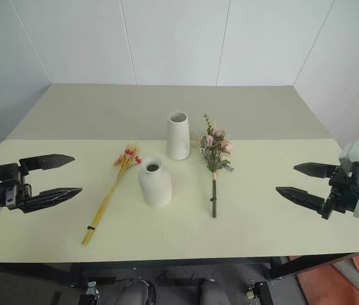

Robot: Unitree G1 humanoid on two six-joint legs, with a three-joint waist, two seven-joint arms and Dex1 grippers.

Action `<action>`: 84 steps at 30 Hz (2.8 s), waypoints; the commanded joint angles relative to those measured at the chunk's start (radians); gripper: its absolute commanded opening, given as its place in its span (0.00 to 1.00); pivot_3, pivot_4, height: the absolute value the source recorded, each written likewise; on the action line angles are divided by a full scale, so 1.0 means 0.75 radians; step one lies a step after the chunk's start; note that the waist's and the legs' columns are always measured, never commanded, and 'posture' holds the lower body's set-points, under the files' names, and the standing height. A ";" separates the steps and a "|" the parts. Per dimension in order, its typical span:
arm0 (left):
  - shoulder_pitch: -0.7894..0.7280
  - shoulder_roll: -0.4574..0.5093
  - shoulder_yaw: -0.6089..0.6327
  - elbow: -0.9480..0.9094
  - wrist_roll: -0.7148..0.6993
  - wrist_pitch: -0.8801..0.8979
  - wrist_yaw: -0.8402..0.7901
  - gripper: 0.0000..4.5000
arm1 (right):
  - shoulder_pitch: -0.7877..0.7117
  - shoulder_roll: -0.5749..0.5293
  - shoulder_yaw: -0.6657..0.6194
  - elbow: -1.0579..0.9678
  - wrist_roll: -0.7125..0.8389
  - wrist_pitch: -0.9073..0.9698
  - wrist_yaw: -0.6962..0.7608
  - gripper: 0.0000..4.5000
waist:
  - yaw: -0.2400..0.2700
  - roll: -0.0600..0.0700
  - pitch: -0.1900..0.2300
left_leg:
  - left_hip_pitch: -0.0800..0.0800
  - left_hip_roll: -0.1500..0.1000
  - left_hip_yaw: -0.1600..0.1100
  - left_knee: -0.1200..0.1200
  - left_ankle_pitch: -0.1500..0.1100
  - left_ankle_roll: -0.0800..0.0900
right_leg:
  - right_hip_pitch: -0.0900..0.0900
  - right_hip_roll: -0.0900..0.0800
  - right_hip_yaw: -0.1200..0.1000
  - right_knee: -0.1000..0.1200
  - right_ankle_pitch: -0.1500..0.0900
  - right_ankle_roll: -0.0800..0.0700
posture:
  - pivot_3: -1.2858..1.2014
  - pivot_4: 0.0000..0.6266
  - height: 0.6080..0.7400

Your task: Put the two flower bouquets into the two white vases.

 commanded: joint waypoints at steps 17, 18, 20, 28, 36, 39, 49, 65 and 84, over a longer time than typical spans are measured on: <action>-0.034 0.007 -0.006 -0.029 -0.034 -0.014 0.020 1.00 | -0.039 -0.002 -0.002 -0.024 0.001 -0.017 -0.016 0.99 | 0.000 0.000 0.000 | 0.000 0.000 0.000 0.000 0.000 0.000 | 0.000 0.000 0.000 0.000 0.000 0.000 | 0.52 0.24 1.00; -0.036 0.006 -0.007 -0.030 -0.035 -0.014 0.022 1.00 | -0.042 -0.002 0.000 -0.023 0.002 -0.018 -0.016 0.99 | -0.001 0.000 0.000 | 0.000 0.000 0.000 0.000 0.000 0.000 | 0.000 0.000 0.000 0.000 0.000 0.000 | 0.52 0.24 1.00; -0.042 0.007 -0.012 -0.028 -0.033 -0.016 0.020 1.00 | -0.051 -0.001 0.005 -0.026 0.006 -0.016 -0.017 0.99 | 0.000 0.000 0.000 | 0.000 0.000 0.000 0.000 0.000 0.000 | 0.000 0.000 0.000 0.000 0.000 0.000 | 0.52 0.24 1.00; -0.115 0.042 -0.053 0.044 0.023 -0.054 -0.007 1.00 | -0.108 0.003 0.054 -0.049 0.012 -0.006 -0.043 0.99 | 0.000 0.000 0.000 | 0.000 0.000 0.000 0.000 0.000 0.000 | 0.000 0.000 0.000 0.000 0.000 0.000 | 0.52 0.24 1.00; -0.339 0.028 -0.200 0.128 0.031 -0.107 -0.066 1.00 | -0.398 -0.038 0.328 -0.066 0.003 0.283 -0.288 0.99 | -0.006 0.000 0.000 | 0.000 0.000 0.000 0.000 0.000 0.000 | 0.000 0.000 0.000 0.000 0.000 0.000 | 0.52 0.24 1.00; -0.403 0.022 -0.254 0.175 0.053 -0.136 -0.107 1.00 | -0.637 -0.026 0.475 -0.026 0.013 0.556 -0.420 0.99 | -0.011 0.000 0.000 | -0.001 0.000 0.002 0.000 0.000 0.000 | -0.003 0.000 0.001 0.001 0.001 -0.001 | 0.52 0.24 1.00; -0.666 -0.066 -0.442 0.398 0.146 -0.280 -0.264 1.00 | -1.413 0.413 0.861 0.494 -0.210 1.211 -0.822 0.99 | -0.007 0.000 0.000 | -0.015 0.000 0.002 -0.001 0.001 0.001 | -0.017 0.002 0.002 0.004 0.012 -0.003 | 0.52 0.24 1.00; -0.844 -0.171 -0.548 0.472 0.222 -0.313 -0.310 1.00 | -1.484 0.821 1.048 0.965 -0.505 1.027 -0.940 0.99 | -0.019 0.000 0.000 | -0.021 0.000 -0.001 0.001 0.001 0.001 | -0.021 0.004 0.001 0.006 0.013 -0.001 | 0.52 0.24 1.00; -0.803 -0.161 -0.515 0.451 0.230 -0.294 -0.301 1.00 | -1.469 0.915 0.775 0.950 -0.654 0.818 -1.084 0.04 | -0.046 0.001 0.000 | -0.017 0.001 -0.002 0.001 0.001 0.001 | -0.018 0.006 0.001 0.007 0.013 -0.001 | 0.52 0.24 1.00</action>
